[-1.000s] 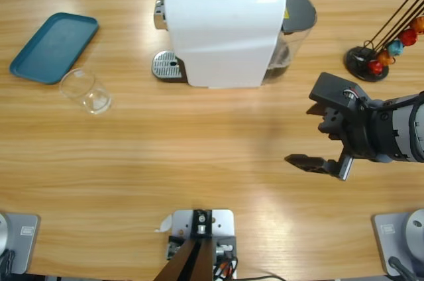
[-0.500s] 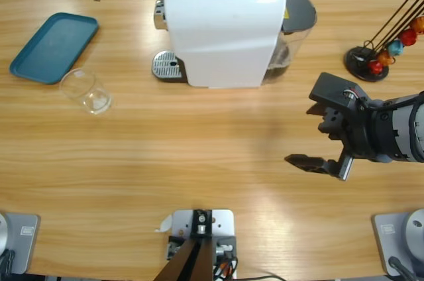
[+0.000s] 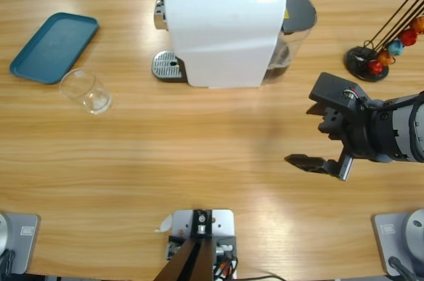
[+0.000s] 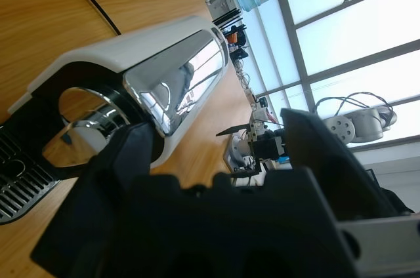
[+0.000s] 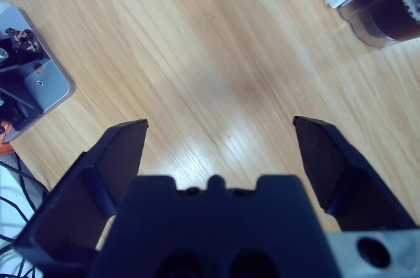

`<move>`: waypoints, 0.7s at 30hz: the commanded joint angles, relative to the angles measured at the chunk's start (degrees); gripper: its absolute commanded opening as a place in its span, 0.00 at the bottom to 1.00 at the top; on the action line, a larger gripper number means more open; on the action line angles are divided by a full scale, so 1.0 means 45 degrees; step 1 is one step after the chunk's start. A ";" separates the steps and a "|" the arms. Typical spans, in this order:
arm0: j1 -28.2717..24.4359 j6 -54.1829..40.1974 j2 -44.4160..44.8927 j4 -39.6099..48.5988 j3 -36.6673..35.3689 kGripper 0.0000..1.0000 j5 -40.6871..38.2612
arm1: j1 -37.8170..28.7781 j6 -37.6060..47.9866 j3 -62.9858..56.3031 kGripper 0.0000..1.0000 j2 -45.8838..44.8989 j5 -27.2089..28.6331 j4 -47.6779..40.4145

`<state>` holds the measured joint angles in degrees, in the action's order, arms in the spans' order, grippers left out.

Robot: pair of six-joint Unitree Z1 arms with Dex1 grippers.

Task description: Pour coffee

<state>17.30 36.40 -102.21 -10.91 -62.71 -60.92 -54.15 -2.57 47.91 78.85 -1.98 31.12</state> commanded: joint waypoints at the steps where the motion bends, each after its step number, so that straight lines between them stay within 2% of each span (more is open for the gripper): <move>1: 0.0102 0.0145 -0.0552 -0.0213 -0.0221 0.81 -0.0232 | -0.0115 0.0102 0.0017 0.98 0.0350 -0.0056 0.0155; 21: 0.0102 0.0680 0.0233 -0.0197 -0.0959 0.80 -0.0286 | -0.0115 0.0083 0.0037 0.98 0.0444 -0.0068 0.0155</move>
<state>17.43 38.88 -101.71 -11.16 -66.69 -61.43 -54.16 -2.57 48.01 79.30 -1.98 31.17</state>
